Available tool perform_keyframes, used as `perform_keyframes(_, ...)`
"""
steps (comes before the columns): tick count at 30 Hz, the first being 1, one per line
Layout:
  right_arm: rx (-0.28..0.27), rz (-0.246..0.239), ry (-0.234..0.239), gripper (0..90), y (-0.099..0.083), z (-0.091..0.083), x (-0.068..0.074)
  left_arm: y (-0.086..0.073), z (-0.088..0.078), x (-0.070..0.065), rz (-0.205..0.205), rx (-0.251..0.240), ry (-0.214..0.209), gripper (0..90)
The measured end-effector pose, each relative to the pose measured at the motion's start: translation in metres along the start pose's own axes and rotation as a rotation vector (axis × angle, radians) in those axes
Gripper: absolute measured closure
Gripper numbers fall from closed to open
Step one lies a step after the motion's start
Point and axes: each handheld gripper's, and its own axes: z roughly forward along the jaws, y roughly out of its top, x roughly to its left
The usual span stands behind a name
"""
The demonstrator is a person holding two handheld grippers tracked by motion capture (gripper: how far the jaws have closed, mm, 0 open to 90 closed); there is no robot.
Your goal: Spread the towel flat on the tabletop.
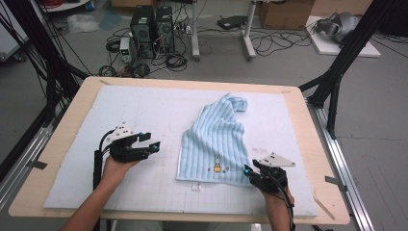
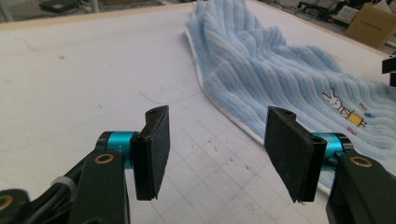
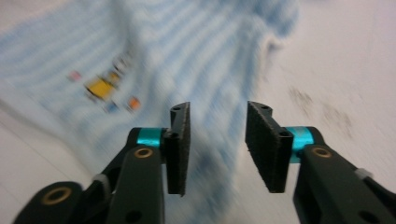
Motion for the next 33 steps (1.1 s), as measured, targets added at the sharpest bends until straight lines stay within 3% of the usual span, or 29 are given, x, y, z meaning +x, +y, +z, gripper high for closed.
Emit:
perform_keyframes(3,-0.033,0.006,0.058,50.2,0.014,0.014,0.011,0.003,-0.001,0.008,-0.002,0.009,0.020,38.0)
perform_keyframes(5,-0.028,-0.023,0.095,47.5,0.027,0.032,0.023,0.004,-0.002,0.013,-0.021,0.002,0.033,35.0)
perform_keyframes(9,-0.029,-0.088,0.117,47.1,0.051,0.065,0.046,0.004,-0.006,0.019,-0.024,0.006,0.041,33.3)
perform_keyframes(13,-0.006,-0.123,0.155,45.4,0.073,0.092,0.060,0.002,-0.008,0.029,-0.046,0.017,0.072,31.2)
perform_keyframes(15,0.013,-0.139,0.167,49.1,0.081,0.104,0.066,0.001,-0.011,0.031,-0.049,0.016,0.082,31.2)
perform_keyframes(19,0.034,-0.124,0.206,51.4,0.088,0.123,0.073,-0.001,-0.016,0.038,-0.058,0.023,0.114,31.8)
perform_keyframes(24,0.134,-0.126,0.207,51.9,0.082,0.143,0.075,-0.003,-0.021,0.044,-0.064,0.026,0.130,31.9)
perform_keyframes(26,0.126,-0.123,0.208,55.7,0.082,0.144,0.075,-0.004,-0.021,0.045,-0.067,0.030,0.133,32.0)
perform_keyframes(30,0.129,-0.148,0.263,83.2,0.082,0.142,0.079,-0.005,-0.020,0.048,-0.077,0.035,0.136,32.7)
perform_keyframes(33,0.144,-0.131,0.299,85.0,0.081,0.140,0.085,-0.005,-0.019,0.048,-0.080,0.033,0.134,33.4)
